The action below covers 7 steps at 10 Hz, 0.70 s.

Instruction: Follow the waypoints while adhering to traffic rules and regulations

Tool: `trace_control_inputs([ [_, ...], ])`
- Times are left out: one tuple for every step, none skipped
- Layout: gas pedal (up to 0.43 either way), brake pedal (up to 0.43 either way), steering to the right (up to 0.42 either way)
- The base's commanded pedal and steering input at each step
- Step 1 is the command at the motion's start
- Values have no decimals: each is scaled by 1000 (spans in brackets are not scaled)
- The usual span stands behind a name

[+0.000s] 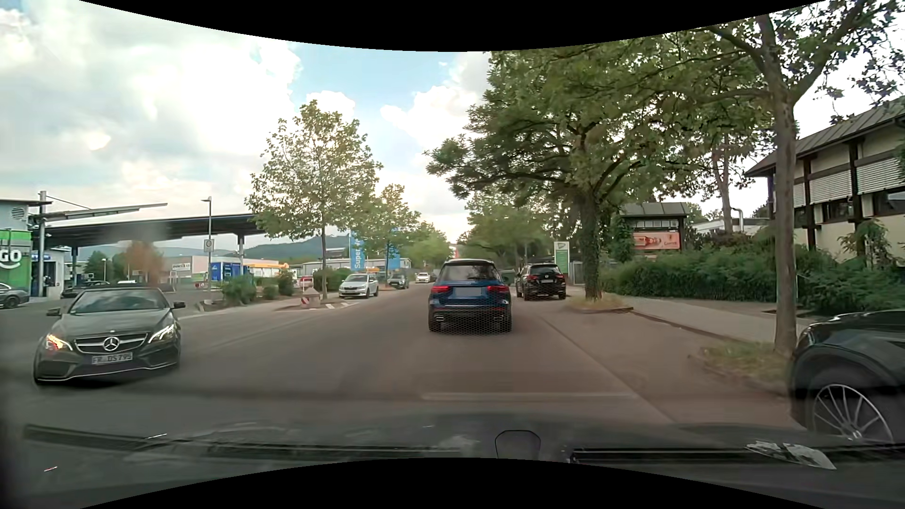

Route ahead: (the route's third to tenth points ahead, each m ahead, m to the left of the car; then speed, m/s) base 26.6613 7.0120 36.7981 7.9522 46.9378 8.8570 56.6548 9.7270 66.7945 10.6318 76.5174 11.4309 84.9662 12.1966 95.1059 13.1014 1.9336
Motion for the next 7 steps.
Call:
trace_control_inputs([
  [8, 0, 1],
  [0, 0, 1],
  [0, 0, 0],
  [0, 0, 0],
  [0, 0, 0],
  [0, 0, 0],
  [0, 0, 0],
])
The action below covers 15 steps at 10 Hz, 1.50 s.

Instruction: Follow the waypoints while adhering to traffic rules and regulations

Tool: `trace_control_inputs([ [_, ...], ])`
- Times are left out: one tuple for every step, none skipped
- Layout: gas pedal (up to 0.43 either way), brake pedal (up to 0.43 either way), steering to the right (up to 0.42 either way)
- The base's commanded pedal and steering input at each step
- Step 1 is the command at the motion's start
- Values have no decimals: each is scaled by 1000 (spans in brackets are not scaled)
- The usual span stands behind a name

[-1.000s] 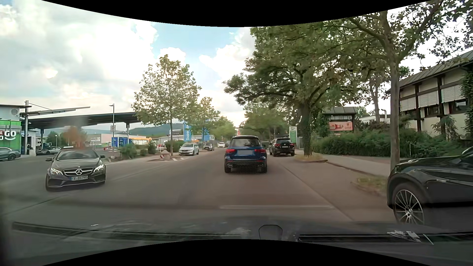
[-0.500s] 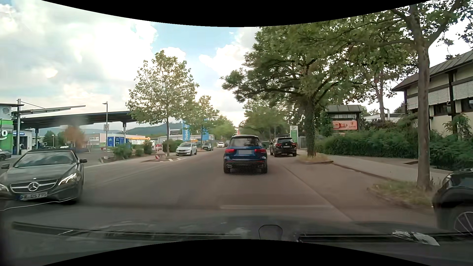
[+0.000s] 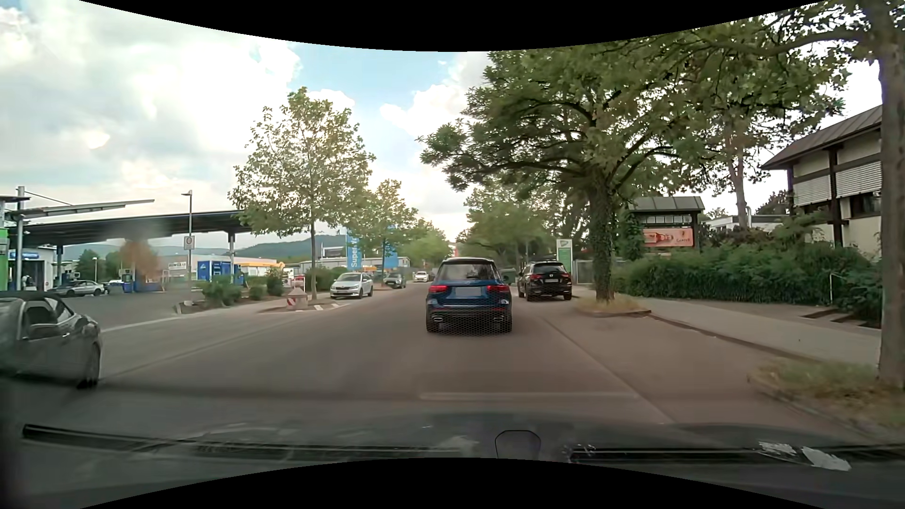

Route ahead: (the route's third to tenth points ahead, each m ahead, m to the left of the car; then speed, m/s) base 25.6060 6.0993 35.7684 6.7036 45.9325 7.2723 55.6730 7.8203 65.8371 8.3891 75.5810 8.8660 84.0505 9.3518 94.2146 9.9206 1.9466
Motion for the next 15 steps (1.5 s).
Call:
trace_control_inputs([
  [0, 0, 0],
  [0, 0, 0],
  [0, 0, 0],
  [0, 0, 0],
  [0, 0, 0],
  [0, 0, 1],
  [0, 0, 0],
  [0, 0, 1],
  [0, 0, 1],
  [0, 0, 0],
  [0, 0, 0],
  [0, 0, 0],
  [0, 0, 1],
  [0, 0, 0],
  [0, 0, 1],
])
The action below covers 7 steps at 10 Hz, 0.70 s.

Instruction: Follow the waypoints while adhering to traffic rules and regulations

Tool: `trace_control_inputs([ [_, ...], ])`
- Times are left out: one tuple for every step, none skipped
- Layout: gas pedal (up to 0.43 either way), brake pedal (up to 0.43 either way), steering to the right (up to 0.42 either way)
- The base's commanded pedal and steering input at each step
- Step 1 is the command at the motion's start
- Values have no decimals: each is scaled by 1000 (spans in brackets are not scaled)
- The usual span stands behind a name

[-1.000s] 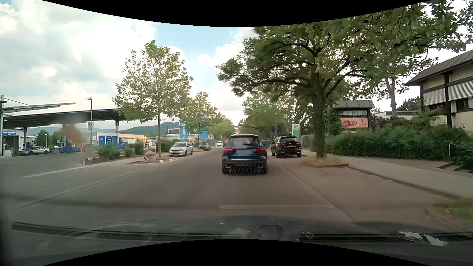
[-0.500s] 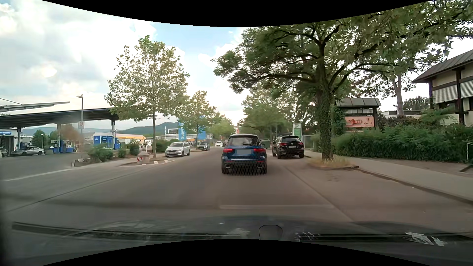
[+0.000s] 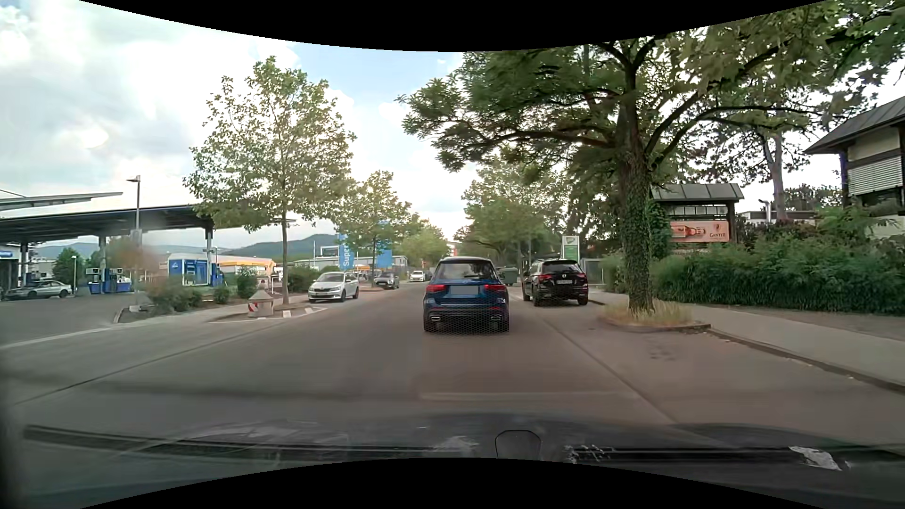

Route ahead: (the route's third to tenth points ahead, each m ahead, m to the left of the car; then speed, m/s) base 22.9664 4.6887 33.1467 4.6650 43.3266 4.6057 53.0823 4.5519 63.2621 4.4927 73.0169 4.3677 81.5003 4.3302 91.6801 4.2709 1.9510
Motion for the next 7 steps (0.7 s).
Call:
trace_control_inputs([
  [0, 0, 0],
  [0, 0, 0],
  [0, 0, -4],
  [0, 0, -3],
  [8, 0, -4],
  [8, 0, -4],
  [20, 0, -3],
])
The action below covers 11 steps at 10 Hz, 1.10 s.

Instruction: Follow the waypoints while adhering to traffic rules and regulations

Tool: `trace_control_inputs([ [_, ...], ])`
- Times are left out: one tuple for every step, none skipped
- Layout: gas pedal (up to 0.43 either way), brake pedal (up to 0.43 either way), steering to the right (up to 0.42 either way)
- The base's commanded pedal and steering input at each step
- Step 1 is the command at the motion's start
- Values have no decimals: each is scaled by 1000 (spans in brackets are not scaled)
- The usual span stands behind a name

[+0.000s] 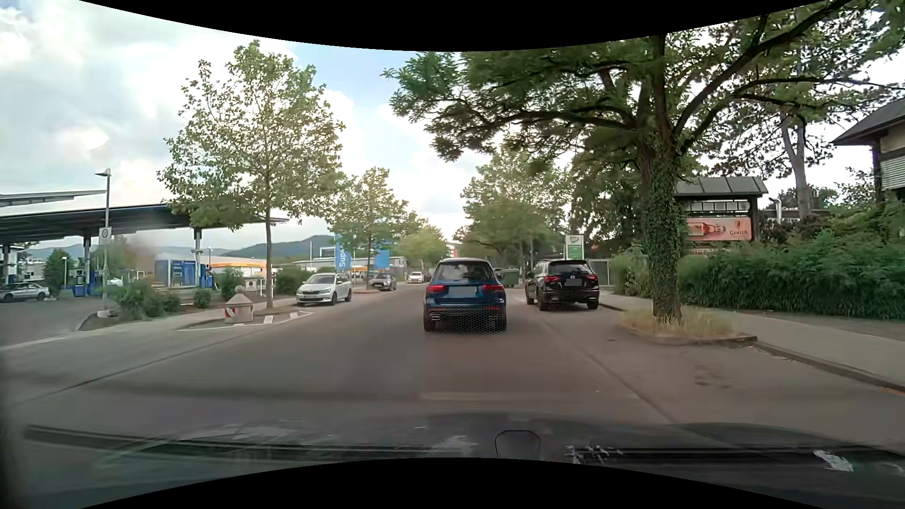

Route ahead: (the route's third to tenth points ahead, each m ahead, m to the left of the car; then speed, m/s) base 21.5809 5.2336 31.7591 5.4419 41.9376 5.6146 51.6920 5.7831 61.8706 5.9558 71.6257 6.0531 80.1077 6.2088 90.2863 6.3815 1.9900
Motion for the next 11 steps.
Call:
trace_control_inputs([
  [28, 0, -4],
  [39, 0, -4],
  [47, 0, -4],
  [87, 0, -4],
  [98, 0, -4],
  [98, 0, -3],
  [98, 0, -3],
  [98, 0, -3],
  [98, 0, -4],
  [98, 0, -3],
  [98, 0, -3],
])
